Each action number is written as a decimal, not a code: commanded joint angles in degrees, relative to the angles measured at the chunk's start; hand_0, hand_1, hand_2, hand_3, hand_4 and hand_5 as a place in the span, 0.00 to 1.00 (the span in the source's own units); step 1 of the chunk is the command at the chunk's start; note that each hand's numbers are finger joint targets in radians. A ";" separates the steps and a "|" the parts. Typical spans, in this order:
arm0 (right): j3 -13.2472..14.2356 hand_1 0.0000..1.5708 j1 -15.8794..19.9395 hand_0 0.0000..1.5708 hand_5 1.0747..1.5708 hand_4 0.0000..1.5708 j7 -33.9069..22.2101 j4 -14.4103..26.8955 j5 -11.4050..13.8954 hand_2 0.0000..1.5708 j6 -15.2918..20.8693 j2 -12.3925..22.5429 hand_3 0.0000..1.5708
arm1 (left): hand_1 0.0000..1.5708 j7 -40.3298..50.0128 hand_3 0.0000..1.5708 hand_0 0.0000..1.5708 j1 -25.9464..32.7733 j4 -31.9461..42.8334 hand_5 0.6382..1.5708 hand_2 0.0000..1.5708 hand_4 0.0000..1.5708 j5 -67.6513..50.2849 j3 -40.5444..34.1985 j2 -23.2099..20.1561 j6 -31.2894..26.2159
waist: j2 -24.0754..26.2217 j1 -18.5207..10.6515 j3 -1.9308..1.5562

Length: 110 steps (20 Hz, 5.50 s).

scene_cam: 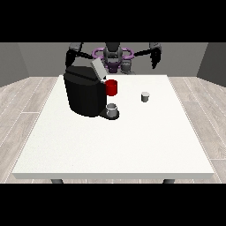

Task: Insert the coffee pod into the coffee machine and close the lid

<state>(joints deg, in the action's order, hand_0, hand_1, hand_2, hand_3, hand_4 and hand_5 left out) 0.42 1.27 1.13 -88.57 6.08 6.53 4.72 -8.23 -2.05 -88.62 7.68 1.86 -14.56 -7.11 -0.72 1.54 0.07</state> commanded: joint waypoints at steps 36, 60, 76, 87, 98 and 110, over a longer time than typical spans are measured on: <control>-1.98 0.00 14.67 0.00 1.00 0.00 -0.07 10.21 3.01 0.00 2.01 -3.44 0.00 | 0.68 -5.79 0.58 0.68 -30.20 39.07 1.00 0.70 0.29 29.77 0.86 -9.81 8.34 | -14.53 6.86 -0.07; -2.44 0.00 10.07 0.00 1.00 0.00 1.04 14.83 6.03 0.00 3.77 -2.50 0.00 | 0.87 -10.89 0.83 0.87 -36.92 51.43 1.00 0.87 0.31 36.42 -0.09 -10.22 3.63 | -10.19 7.97 -0.05; -0.32 0.00 13.20 0.00 1.00 0.00 0.97 19.56 4.37 0.00 2.92 -3.12 0.00 | 0.89 -4.35 0.85 0.89 -46.86 46.48 1.00 0.89 0.38 36.07 -0.17 -6.62 -11.86 | -3.46 6.81 -0.08; 0.90 0.00 13.86 0.00 1.00 0.00 0.14 18.34 3.56 0.00 2.99 -2.49 0.00 | 0.78 3.50 0.82 0.78 -55.50 45.45 1.00 0.81 0.32 32.44 -5.24 -4.42 -17.08 | -2.63 9.44 -0.08; 2.04 0.00 21.09 0.00 1.00 0.00 -0.39 15.26 3.14 0.00 1.85 -0.02 0.00 | 0.79 5.68 0.80 0.79 -68.18 48.88 1.00 0.83 0.31 32.16 -10.05 -12.48 -19.06 | -12.59 15.31 -0.08; 2.43 0.00 22.87 0.00 1.00 0.12 -0.84 15.87 3.28 0.00 3.23 -0.80 0.00 | 0.75 6.32 0.77 0.75 -69.89 50.46 1.00 0.79 0.30 33.73 -8.71 -9.82 -18.11 | -13.95 15.86 -0.09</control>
<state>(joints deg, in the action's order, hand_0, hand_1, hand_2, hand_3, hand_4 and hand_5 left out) 3.23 24.76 -0.32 -72.62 9.32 9.71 4.41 -3.09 -70.76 -39.02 41.51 -6.53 -24.84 -24.53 -15.30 16.65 0.00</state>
